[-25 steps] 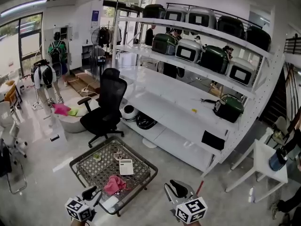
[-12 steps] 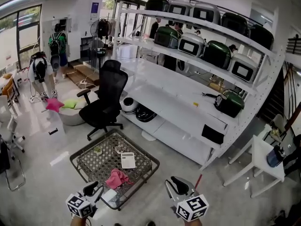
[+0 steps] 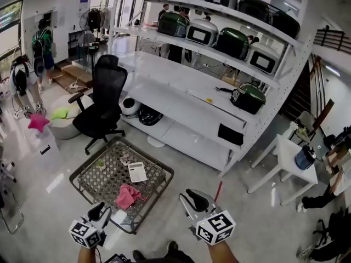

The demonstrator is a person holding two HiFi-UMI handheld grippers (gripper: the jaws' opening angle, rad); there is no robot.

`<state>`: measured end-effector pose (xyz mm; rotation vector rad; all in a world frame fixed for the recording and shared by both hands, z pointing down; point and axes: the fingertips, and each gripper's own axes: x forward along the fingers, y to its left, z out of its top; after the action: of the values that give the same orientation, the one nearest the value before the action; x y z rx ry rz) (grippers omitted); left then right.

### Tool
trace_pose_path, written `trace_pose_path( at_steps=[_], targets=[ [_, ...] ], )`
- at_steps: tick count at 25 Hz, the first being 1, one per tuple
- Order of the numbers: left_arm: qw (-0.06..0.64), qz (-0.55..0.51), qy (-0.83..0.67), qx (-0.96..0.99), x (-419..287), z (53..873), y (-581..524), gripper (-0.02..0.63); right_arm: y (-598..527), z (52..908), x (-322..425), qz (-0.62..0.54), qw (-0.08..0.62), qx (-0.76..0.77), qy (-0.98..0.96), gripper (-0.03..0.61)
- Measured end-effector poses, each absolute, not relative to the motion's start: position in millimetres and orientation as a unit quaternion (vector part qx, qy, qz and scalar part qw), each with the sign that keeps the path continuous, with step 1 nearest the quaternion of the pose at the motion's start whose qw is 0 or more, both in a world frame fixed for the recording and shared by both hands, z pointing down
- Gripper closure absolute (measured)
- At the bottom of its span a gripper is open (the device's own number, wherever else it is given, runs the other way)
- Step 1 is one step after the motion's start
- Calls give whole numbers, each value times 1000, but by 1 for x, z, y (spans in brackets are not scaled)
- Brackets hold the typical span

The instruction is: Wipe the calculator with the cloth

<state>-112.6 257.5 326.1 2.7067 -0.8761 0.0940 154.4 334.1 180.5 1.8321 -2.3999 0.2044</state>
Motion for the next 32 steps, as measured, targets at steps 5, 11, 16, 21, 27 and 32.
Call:
trace_pose_path(
  at_steps=[5,11,16,21,27,32],
  targets=[
    [153,25,-297,942,-106,321,255,471,337,185,159,70,62,612,-785,492],
    [146,51,-303,940,-111,343,242,471,317,196,165,82,58,606,-789,491],
    [159,39,-321,933,-101,326,228,471,290,204,174,89,50,591,-800,491],
    [150,57,-338,927,-90,335,205,471,257,207,194,89,40,577,-811,491],
    [158,56,-364,916,-53,324,165,471,205,214,242,97,34,565,-819,491],
    [139,77,-385,909,-31,336,128,471,153,219,278,106,22,549,-829,491]
  ],
)
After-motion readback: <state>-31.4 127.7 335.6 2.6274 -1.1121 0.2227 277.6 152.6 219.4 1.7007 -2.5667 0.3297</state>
